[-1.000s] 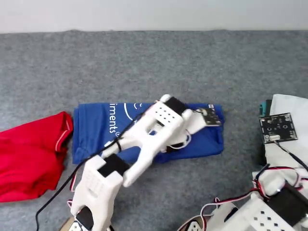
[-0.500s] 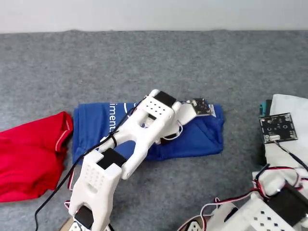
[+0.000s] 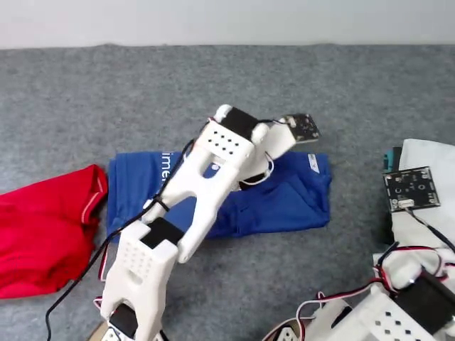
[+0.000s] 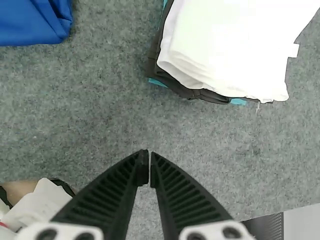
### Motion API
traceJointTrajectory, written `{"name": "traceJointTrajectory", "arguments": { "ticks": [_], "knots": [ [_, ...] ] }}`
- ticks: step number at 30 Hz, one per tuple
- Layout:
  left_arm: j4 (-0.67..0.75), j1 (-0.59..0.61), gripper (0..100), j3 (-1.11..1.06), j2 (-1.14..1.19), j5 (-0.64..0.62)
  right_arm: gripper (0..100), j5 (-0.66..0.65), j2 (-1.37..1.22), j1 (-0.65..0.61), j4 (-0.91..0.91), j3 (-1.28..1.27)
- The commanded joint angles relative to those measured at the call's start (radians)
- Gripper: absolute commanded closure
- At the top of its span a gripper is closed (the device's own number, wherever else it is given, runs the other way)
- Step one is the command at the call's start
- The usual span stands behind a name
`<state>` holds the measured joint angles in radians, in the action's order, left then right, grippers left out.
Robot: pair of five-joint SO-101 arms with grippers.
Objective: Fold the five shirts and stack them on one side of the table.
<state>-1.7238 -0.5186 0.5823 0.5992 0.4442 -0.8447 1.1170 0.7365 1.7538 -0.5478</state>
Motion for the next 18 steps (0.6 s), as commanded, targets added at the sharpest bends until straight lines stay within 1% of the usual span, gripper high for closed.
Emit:
{"name": "traceJointTrajectory", "arguments": {
  "ticks": [1,5,10,14,18],
  "knots": [
    [-0.031,0.041,98,0.041,-0.11,-0.023,98.8,0.002,-0.007,0.008,0.038,0.006],
    [-0.032,0.141,98,0.039,-0.186,-0.11,98.7,0.002,-0.007,0.005,0.038,0.006],
    [-0.032,0.33,98,-0.028,-0.296,-0.264,98.7,0.002,-0.007,0.005,0.038,0.006],
    [-0.032,0.502,98,-0.125,-0.37,-0.288,98.7,0.002,-0.007,0.005,0.038,0.005],
    [-0.031,0.664,98,-0.197,-0.385,-0.301,98.7,0.002,-0.007,0.005,0.036,-0.009]
  ]
}}
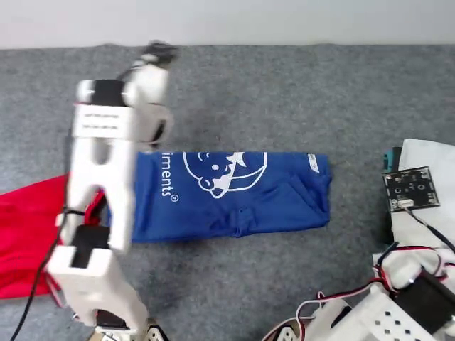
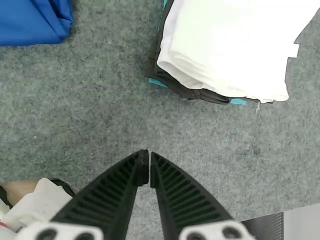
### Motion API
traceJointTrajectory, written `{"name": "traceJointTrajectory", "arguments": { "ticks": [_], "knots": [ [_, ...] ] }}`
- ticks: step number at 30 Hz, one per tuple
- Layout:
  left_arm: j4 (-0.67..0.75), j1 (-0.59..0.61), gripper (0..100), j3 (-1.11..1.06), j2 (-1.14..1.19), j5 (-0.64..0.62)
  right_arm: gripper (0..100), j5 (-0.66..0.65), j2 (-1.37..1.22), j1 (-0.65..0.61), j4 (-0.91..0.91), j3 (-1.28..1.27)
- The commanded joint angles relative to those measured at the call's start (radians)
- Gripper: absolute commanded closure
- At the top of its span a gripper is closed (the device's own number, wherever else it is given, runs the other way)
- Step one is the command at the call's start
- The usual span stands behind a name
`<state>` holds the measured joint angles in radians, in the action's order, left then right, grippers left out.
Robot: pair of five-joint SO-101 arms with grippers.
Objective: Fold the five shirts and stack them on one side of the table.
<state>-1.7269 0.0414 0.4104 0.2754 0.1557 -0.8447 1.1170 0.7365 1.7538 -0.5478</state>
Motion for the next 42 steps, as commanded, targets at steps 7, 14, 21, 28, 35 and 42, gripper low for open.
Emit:
{"name": "traceJointTrajectory", "arguments": {
  "ticks": [7,14,21,28,35,42],
  "knots": [
    [-0.026,0.209,82,-0.154,-0.061,-0.006,98.7,0.002,-0.007,0.005,0.033,-0.068],
    [0.012,0.226,77,-0.242,-0.037,-0.005,98.7,-0.005,-0.007,0.004,0.031,-0.063],
    [0.057,0.229,77,-0.257,0.091,-0.005,98.7,-0.005,-0.007,0.005,0.033,-0.063],
    [0.117,0.229,77,-0.257,0.204,-0.008,98.7,-0.005,-0.007,0.005,0.033,-0.063],
    [0.144,0.229,78,-0.254,0.331,-0.044,98.7,-0.005,-0.007,0.005,0.031,-0.063],
    [0.19,0.229,84,-0.211,0.427,-0.087,98.7,-0.006,-0.007,0.005,0.031,-0.061]
  ]
}}
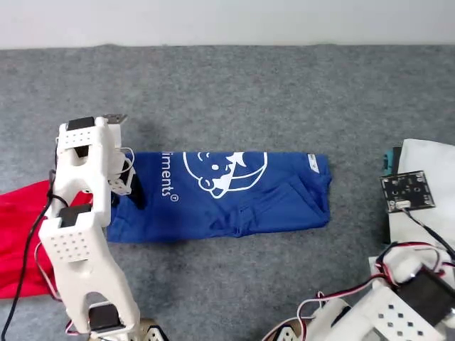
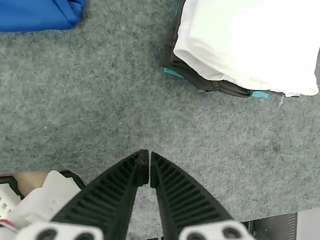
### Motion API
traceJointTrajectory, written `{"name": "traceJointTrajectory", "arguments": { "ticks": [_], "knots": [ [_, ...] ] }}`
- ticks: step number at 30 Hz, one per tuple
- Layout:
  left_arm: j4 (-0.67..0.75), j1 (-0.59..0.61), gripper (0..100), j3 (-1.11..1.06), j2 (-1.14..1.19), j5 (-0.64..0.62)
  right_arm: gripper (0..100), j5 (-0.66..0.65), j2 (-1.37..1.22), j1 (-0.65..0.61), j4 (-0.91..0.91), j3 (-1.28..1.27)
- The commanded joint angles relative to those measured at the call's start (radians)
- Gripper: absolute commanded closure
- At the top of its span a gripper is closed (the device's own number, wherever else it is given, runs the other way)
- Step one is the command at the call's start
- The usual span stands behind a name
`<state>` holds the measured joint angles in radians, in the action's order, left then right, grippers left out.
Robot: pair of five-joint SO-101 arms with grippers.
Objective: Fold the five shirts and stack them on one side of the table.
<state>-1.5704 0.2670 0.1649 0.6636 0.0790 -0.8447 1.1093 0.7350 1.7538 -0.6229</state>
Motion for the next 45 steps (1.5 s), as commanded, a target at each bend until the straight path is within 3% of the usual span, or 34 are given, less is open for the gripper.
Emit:
{"name": "traceJointTrajectory", "arguments": {
  "ticks": [1,6,21,30,39,45],
  "knots": [
    [0.04,0.002,87,0.039,0.038,-0.009,98.7,-0.006,0.001,0.007,0.031,0.014],
    [0.069,-0.023,99,0.042,0.035,0.075,98.7,-0.005,0.001,0.007,0.031,0.014],
    [-0.149,-0.149,99,0.117,-0.304,0.086,98.7,0.0,0.001,0.007,0.031,0.014],
    [-0.155,-0.361,99,0.116,-0.471,0.086,98.7,0.0,0.001,0.007,0.031,0.012],
    [-0.152,-0.667,99,0.136,-0.482,0.077,98.7,0.0,0.001,0.01,0.035,0.012],
    [-0.114,-0.795,99,0.222,-0.476,0.008,98.7,0.0,0.001,0.01,0.033,0.012]
  ]
}}
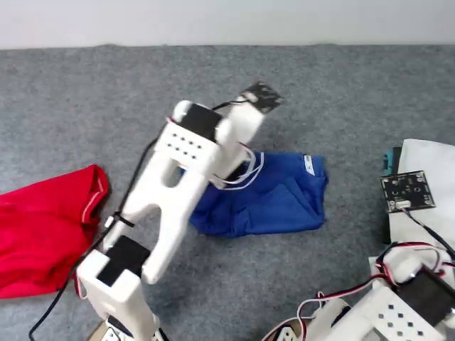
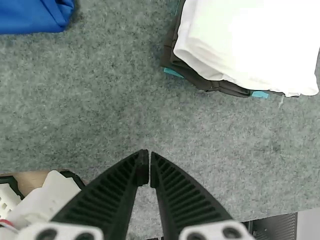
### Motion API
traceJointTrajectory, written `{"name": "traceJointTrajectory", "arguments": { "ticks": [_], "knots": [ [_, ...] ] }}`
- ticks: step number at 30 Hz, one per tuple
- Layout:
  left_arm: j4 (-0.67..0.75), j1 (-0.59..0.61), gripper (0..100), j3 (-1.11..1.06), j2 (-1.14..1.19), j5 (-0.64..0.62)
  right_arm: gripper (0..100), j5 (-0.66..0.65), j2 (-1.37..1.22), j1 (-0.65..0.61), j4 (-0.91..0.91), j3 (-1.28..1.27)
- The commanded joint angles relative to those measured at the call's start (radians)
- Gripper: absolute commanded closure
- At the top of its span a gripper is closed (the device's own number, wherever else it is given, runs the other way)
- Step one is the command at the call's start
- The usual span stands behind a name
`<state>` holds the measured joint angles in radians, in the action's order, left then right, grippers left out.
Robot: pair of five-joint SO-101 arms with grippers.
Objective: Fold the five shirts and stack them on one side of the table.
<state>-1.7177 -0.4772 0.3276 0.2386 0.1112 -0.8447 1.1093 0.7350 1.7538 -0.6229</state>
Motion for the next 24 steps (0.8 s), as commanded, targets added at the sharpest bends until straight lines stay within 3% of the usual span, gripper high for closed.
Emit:
{"name": "traceJointTrajectory", "arguments": {
  "ticks": [1,15,24],
  "knots": [
    [0.048,-0.064,99,0.061,-0.051,-0.023,98.7,0.0,0.001,0.01,0.033,0.012],
    [0.195,-0.183,99,0.067,0.08,-0.025,98.7,0.0,0.001,0.01,0.033,0.009],
    [0.221,-0.232,95,0.242,0.199,-0.048,98.7,0.0,0.001,0.01,0.035,0.008]
  ]
}}
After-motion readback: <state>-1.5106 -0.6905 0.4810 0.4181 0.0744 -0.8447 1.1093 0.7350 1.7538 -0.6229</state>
